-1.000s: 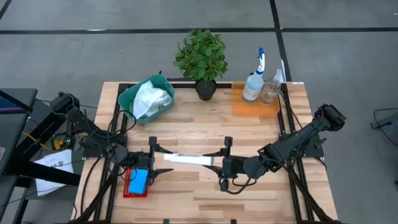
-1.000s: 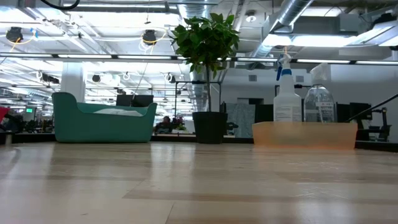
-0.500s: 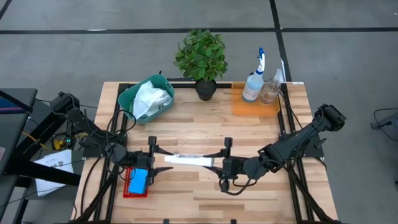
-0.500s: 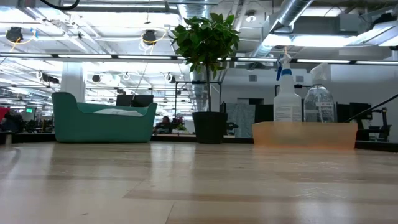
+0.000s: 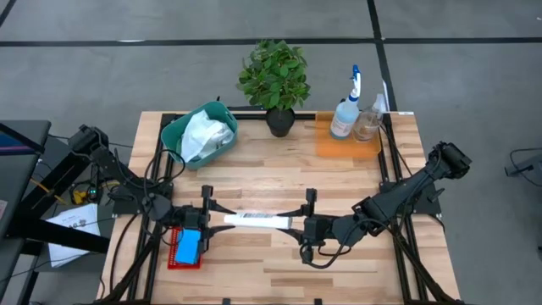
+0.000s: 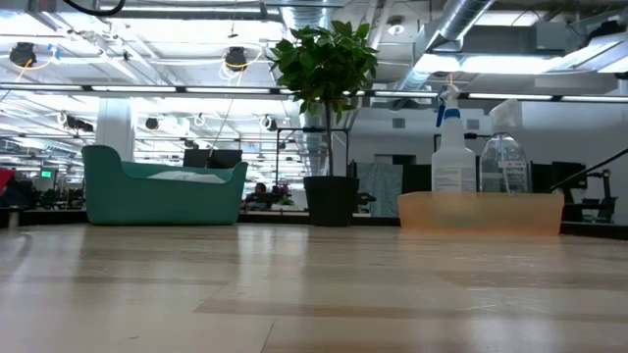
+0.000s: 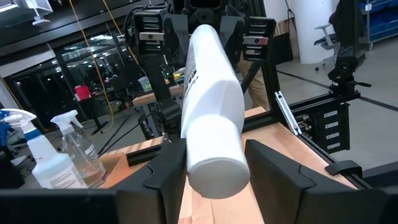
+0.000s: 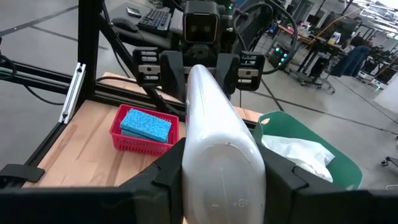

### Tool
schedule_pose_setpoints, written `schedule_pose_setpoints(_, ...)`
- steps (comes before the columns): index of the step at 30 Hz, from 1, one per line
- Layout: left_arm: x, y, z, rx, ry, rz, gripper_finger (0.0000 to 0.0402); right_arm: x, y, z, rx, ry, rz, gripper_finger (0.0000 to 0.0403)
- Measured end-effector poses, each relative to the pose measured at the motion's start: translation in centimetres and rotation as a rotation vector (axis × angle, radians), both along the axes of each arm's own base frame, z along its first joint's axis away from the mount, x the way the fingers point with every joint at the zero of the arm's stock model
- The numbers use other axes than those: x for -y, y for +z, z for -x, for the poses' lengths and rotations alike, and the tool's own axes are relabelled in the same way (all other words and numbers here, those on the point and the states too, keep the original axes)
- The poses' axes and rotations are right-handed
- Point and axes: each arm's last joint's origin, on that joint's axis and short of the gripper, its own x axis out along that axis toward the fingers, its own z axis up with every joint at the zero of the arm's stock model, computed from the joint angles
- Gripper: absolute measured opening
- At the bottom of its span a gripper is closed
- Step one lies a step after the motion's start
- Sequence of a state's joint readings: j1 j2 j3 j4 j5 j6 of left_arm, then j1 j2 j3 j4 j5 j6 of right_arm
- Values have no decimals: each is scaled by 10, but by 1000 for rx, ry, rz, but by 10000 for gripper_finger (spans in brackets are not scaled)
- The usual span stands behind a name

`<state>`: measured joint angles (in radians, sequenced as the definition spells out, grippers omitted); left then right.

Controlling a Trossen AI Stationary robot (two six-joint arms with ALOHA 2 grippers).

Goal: Pick & Place Kitchen Items
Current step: Put the clear restorer into the orange bin

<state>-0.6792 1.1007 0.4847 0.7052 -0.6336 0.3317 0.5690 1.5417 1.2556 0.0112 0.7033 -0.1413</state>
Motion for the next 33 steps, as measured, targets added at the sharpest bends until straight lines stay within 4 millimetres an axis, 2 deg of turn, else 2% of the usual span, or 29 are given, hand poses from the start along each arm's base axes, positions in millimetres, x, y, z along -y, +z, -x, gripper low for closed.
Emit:
schedule_pose_setpoints(7, 0, 1, 0, 13, -1, 7, 154, 0, -1, 0, -4, 0, 6, 132)
schedule_pose_setpoints(17, 0, 1, 0, 10, 0, 5, 123, 0, 0, 0, -4, 0, 10, 132)
schedule_pose_setpoints(25, 0, 1, 0, 10, -3, 6, 148, 0, 1, -1, 10, 3, 15, 132)
schedule_pose_setpoints(30, 0, 1, 0, 8, -1, 6, 113, 0, 1, -1, 14, 3, 15, 132)
schedule_pose_setpoints(33, 0, 1, 0, 7, -2, 16, 110, 0, 1, -1, 15, 2, 14, 132)
